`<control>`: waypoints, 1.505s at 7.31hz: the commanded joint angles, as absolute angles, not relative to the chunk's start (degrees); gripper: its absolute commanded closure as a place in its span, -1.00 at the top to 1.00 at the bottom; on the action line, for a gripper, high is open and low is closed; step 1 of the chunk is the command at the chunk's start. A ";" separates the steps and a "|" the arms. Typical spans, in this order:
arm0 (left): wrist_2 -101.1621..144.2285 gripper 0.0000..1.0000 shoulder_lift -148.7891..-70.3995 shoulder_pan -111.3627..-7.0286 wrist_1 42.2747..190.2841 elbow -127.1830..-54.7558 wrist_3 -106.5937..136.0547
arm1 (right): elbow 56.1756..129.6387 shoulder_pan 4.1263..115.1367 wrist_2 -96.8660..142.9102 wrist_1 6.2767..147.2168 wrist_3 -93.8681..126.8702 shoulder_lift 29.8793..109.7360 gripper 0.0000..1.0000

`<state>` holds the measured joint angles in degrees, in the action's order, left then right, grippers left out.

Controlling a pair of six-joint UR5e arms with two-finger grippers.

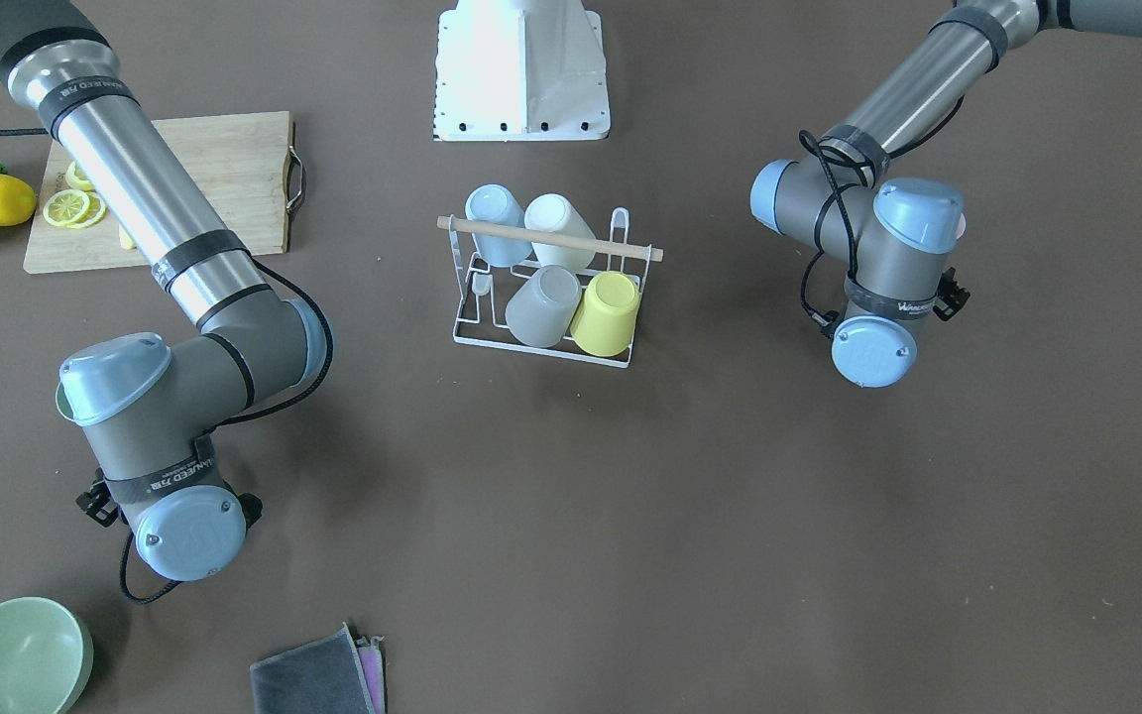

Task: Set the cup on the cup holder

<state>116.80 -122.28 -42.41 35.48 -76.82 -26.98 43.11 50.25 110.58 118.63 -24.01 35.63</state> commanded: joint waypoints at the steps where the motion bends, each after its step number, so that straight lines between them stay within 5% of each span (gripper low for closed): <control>1: 116.72 0.98 -121.99 -40.52 32.63 -76.11 -26.81 | 42.10 50.19 110.65 120.84 -26.01 34.98 1.00; 11: 113.47 0.96 -119.53 -39.64 27.86 -76.55 -26.63 | 42.98 48.43 108.46 125.60 -30.06 36.21 1.00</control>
<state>114.19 -119.56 -39.65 27.98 -76.59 -26.56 42.87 48.35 108.80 125.56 -29.66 35.99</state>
